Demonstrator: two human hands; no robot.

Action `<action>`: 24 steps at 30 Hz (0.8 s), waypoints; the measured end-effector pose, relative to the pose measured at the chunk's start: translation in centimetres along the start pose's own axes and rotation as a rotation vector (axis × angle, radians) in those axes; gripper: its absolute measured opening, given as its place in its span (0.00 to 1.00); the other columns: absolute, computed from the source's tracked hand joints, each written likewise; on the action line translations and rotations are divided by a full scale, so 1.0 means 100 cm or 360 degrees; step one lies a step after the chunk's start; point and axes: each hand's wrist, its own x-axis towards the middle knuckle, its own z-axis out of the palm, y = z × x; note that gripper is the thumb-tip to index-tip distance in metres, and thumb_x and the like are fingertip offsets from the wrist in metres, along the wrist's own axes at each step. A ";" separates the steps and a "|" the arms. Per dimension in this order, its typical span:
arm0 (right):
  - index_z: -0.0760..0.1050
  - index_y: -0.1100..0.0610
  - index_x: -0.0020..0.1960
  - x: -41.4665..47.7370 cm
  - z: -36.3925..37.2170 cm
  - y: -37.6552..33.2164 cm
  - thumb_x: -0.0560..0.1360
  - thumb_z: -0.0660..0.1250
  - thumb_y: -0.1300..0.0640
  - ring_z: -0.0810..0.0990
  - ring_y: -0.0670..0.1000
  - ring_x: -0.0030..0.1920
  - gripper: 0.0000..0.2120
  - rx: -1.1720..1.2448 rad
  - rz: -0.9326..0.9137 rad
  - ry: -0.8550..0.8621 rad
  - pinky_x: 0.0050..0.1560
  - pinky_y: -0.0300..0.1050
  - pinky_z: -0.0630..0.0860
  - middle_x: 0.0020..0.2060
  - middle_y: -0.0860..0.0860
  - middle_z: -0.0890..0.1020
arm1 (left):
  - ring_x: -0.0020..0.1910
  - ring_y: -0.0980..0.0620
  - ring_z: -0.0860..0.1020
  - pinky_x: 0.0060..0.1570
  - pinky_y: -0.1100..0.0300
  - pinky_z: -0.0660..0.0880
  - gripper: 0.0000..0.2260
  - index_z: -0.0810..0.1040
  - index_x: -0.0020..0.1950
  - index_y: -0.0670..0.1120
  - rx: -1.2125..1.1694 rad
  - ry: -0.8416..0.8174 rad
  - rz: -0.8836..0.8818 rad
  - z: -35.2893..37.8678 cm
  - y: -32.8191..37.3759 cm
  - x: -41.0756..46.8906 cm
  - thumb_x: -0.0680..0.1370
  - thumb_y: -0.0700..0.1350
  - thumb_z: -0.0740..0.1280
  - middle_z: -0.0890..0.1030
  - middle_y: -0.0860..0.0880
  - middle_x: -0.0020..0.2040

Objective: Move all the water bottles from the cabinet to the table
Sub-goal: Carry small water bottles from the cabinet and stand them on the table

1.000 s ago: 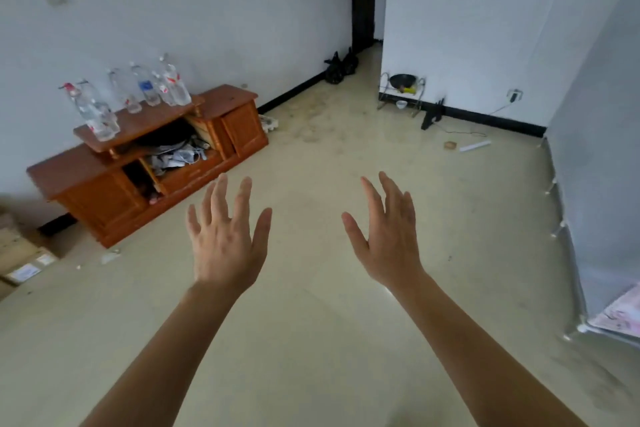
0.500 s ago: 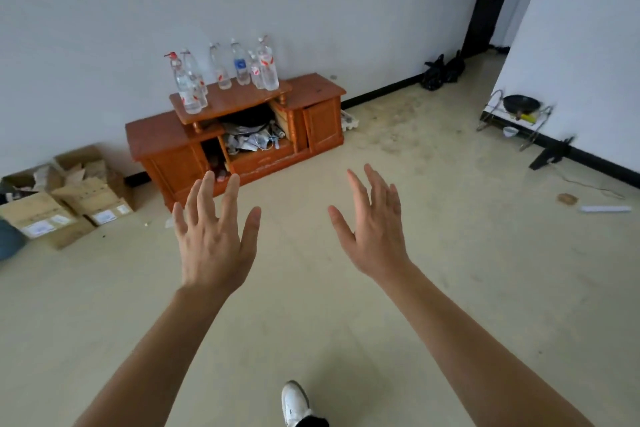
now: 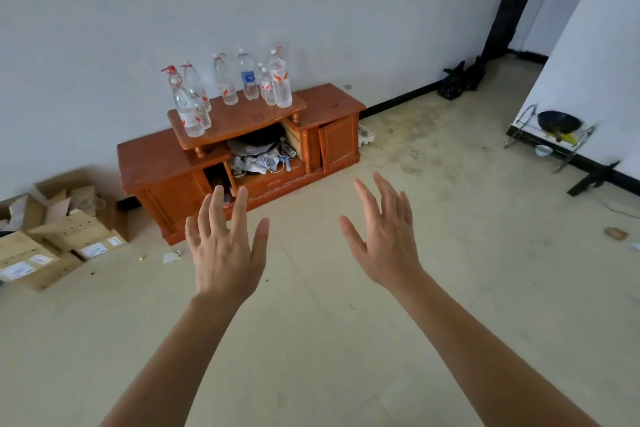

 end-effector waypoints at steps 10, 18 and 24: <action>0.59 0.52 0.81 0.188 0.144 0.067 0.83 0.58 0.40 0.60 0.58 0.79 0.30 0.0192 0.0055 0.0050 0.78 0.63 0.55 0.79 0.60 0.61 | 0.79 0.39 0.58 0.74 0.32 0.57 0.29 0.59 0.80 0.49 0.0100 -0.0031 -0.0024 0.114 -0.024 0.192 0.83 0.62 0.51 0.60 0.40 0.79; 0.60 0.53 0.80 0.383 0.225 0.099 0.84 0.59 0.42 0.60 0.59 0.78 0.29 0.0345 -0.0038 0.0011 0.76 0.66 0.59 0.78 0.61 0.63 | 0.79 0.39 0.56 0.75 0.34 0.56 0.29 0.58 0.80 0.49 0.0149 0.0031 -0.0192 0.165 -0.026 0.379 0.83 0.62 0.50 0.58 0.40 0.80; 0.60 0.54 0.80 0.476 0.299 0.107 0.83 0.62 0.43 0.62 0.59 0.77 0.30 0.0391 -0.0144 -0.0107 0.75 0.65 0.60 0.77 0.60 0.64 | 0.78 0.38 0.59 0.74 0.35 0.59 0.29 0.58 0.80 0.48 0.0115 0.0007 -0.0318 0.217 -0.062 0.463 0.83 0.61 0.52 0.60 0.39 0.79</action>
